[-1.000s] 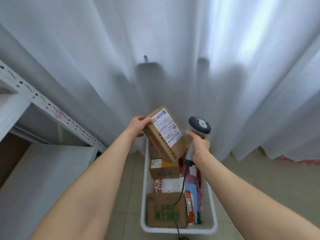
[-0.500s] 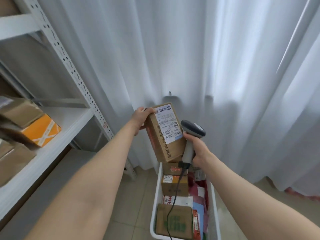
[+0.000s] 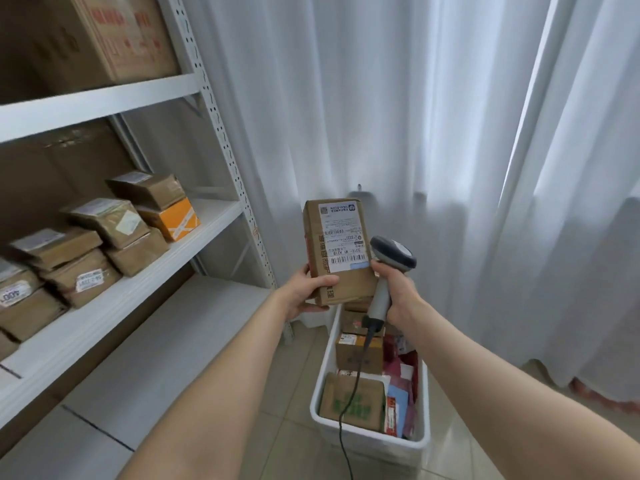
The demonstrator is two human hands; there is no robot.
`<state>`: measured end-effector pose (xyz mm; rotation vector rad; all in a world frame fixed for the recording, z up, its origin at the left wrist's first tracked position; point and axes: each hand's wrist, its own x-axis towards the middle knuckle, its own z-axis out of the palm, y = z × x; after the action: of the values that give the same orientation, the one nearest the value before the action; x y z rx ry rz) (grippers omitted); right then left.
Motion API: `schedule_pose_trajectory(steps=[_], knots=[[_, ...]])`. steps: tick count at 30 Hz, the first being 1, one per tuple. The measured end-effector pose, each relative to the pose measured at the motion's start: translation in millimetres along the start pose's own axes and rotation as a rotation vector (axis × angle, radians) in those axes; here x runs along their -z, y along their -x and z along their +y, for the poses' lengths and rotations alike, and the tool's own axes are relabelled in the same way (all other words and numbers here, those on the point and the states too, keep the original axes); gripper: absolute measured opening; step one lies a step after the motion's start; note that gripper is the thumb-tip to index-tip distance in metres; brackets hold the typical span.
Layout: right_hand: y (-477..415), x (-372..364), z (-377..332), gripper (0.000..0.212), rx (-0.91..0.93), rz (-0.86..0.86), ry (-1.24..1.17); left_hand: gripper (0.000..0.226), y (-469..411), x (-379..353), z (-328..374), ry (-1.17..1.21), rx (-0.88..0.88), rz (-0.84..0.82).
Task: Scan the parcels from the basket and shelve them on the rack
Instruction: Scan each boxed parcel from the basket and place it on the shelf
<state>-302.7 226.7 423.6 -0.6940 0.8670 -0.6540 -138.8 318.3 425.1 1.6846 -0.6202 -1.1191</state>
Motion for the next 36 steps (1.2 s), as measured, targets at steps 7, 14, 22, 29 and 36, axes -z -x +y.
schedule_pose_trajectory(steps=[7,14,22,29,36], knots=[[56.2,-10.4,6.4,0.021,0.138,-0.026,0.143,0.052,54.3,13.4,-28.3,0.059,-0.034,0.173],[88.0,-34.8,17.6,0.011,0.065,-0.176,0.346,0.05,69.4,26.4,-44.1,0.108,-0.049,0.256],[105.3,-68.5,32.7,0.009,0.024,-0.17,0.443,0.048,76.6,57.7,-63.3,0.165,-0.018,0.293],[119.6,-90.2,43.3,0.006,0.017,-0.19,0.508,0.044,81.4,86.1,-72.1,0.171,0.011,0.303],[127.5,-107.6,49.2,0.004,0.008,-0.219,0.522,0.039,83.2,107.6,-77.1,0.197,0.014,0.306]])
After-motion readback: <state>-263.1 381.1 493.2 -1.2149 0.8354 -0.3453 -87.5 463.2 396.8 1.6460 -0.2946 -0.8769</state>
